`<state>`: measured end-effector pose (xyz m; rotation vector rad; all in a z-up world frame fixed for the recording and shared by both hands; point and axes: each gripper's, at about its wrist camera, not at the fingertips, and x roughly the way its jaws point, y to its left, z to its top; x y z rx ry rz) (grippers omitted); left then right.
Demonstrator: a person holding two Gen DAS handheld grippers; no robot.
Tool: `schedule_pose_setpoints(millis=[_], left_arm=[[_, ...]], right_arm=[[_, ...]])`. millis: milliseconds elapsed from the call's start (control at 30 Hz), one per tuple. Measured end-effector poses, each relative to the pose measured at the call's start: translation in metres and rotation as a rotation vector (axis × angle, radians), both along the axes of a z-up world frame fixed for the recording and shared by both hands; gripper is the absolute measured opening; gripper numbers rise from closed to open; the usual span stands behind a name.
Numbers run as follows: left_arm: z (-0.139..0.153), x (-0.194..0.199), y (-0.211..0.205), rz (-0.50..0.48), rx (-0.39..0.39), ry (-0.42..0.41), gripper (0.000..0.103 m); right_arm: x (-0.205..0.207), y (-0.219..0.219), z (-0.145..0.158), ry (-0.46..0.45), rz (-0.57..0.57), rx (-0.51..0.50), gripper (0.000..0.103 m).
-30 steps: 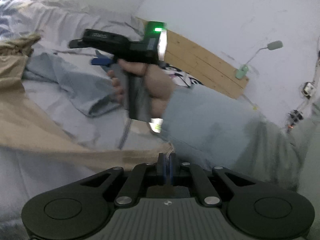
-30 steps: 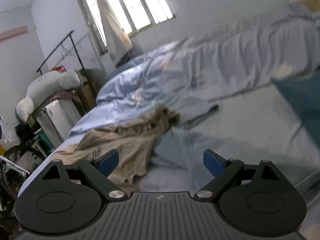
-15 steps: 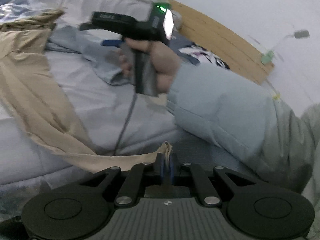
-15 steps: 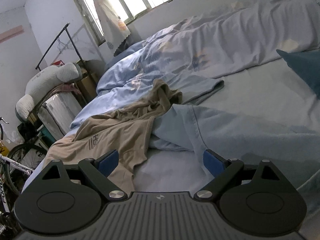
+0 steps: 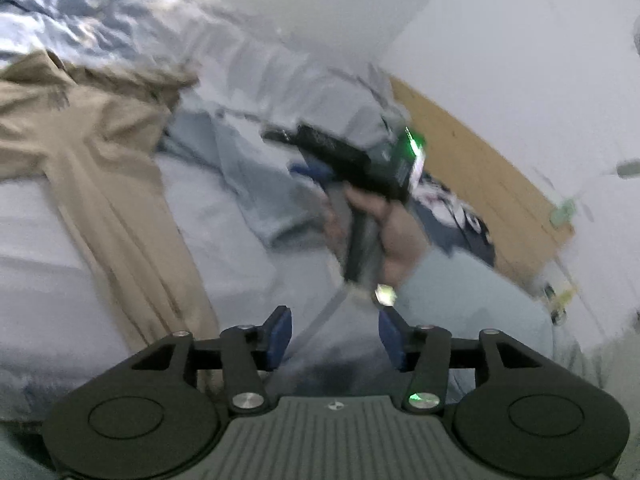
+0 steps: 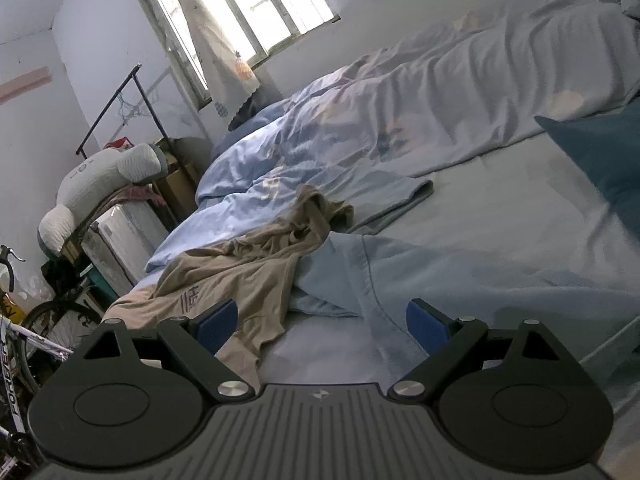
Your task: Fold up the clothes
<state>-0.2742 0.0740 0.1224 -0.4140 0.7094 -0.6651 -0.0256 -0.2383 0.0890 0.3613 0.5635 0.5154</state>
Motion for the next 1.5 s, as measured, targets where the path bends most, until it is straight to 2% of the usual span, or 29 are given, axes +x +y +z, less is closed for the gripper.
schedule_pose_setpoints(millis=[33,133,300,467,667,833,900,967,1033,1100,1400,1467,1500], left_arm=[[0.003,0.005,0.000,0.037,0.009,-0.021,0.054],[0.009,0.022,-0.001,0.138,0.048,-0.084,0.059],[0.008,0.075,-0.025,0.276,0.214,-0.177,0.061],[-0.011,0.139,-0.049,0.305,0.274,-0.220,0.061],[-0.041,0.206,-0.075,0.408,0.483,-0.294,0.060],[-0.067,0.252,-0.092,0.423,0.619,-0.294,0.059],[-0.077,0.267,-0.094,0.434,0.659,-0.283,0.054],[-0.085,0.279,-0.090,0.444,0.672,-0.263,0.047],[-0.090,0.289,-0.085,0.449,0.672,-0.246,0.036],[-0.089,0.298,-0.079,0.445,0.657,-0.234,0.031],[-0.087,0.340,-0.073,0.343,0.658,-0.186,0.031],[-0.085,0.347,-0.066,0.333,0.607,-0.166,0.019],[-0.081,0.349,-0.059,0.341,0.565,-0.151,0.002]], right_arm=[[0.000,-0.002,0.000,0.002,0.000,-0.003,0.094],[-0.002,-0.007,-0.001,0.009,-0.001,-0.014,0.094],[-0.004,-0.017,-0.002,0.015,-0.013,-0.023,0.094],[0.000,-0.026,-0.008,0.051,-0.056,-0.004,0.094],[0.004,-0.025,-0.010,0.055,-0.072,0.012,0.094],[0.009,-0.021,-0.015,0.070,-0.061,0.020,0.094],[0.011,-0.018,-0.017,0.081,-0.060,0.011,0.094],[0.014,-0.016,-0.020,0.090,-0.054,0.004,0.092],[0.014,-0.013,-0.022,0.094,-0.045,-0.007,0.091],[0.015,-0.009,-0.024,0.097,-0.033,-0.023,0.090],[0.018,0.018,-0.033,0.093,0.034,-0.073,0.089],[0.018,0.026,-0.033,0.083,0.055,-0.074,0.089],[0.019,0.030,-0.033,0.078,0.066,-0.074,0.089]])
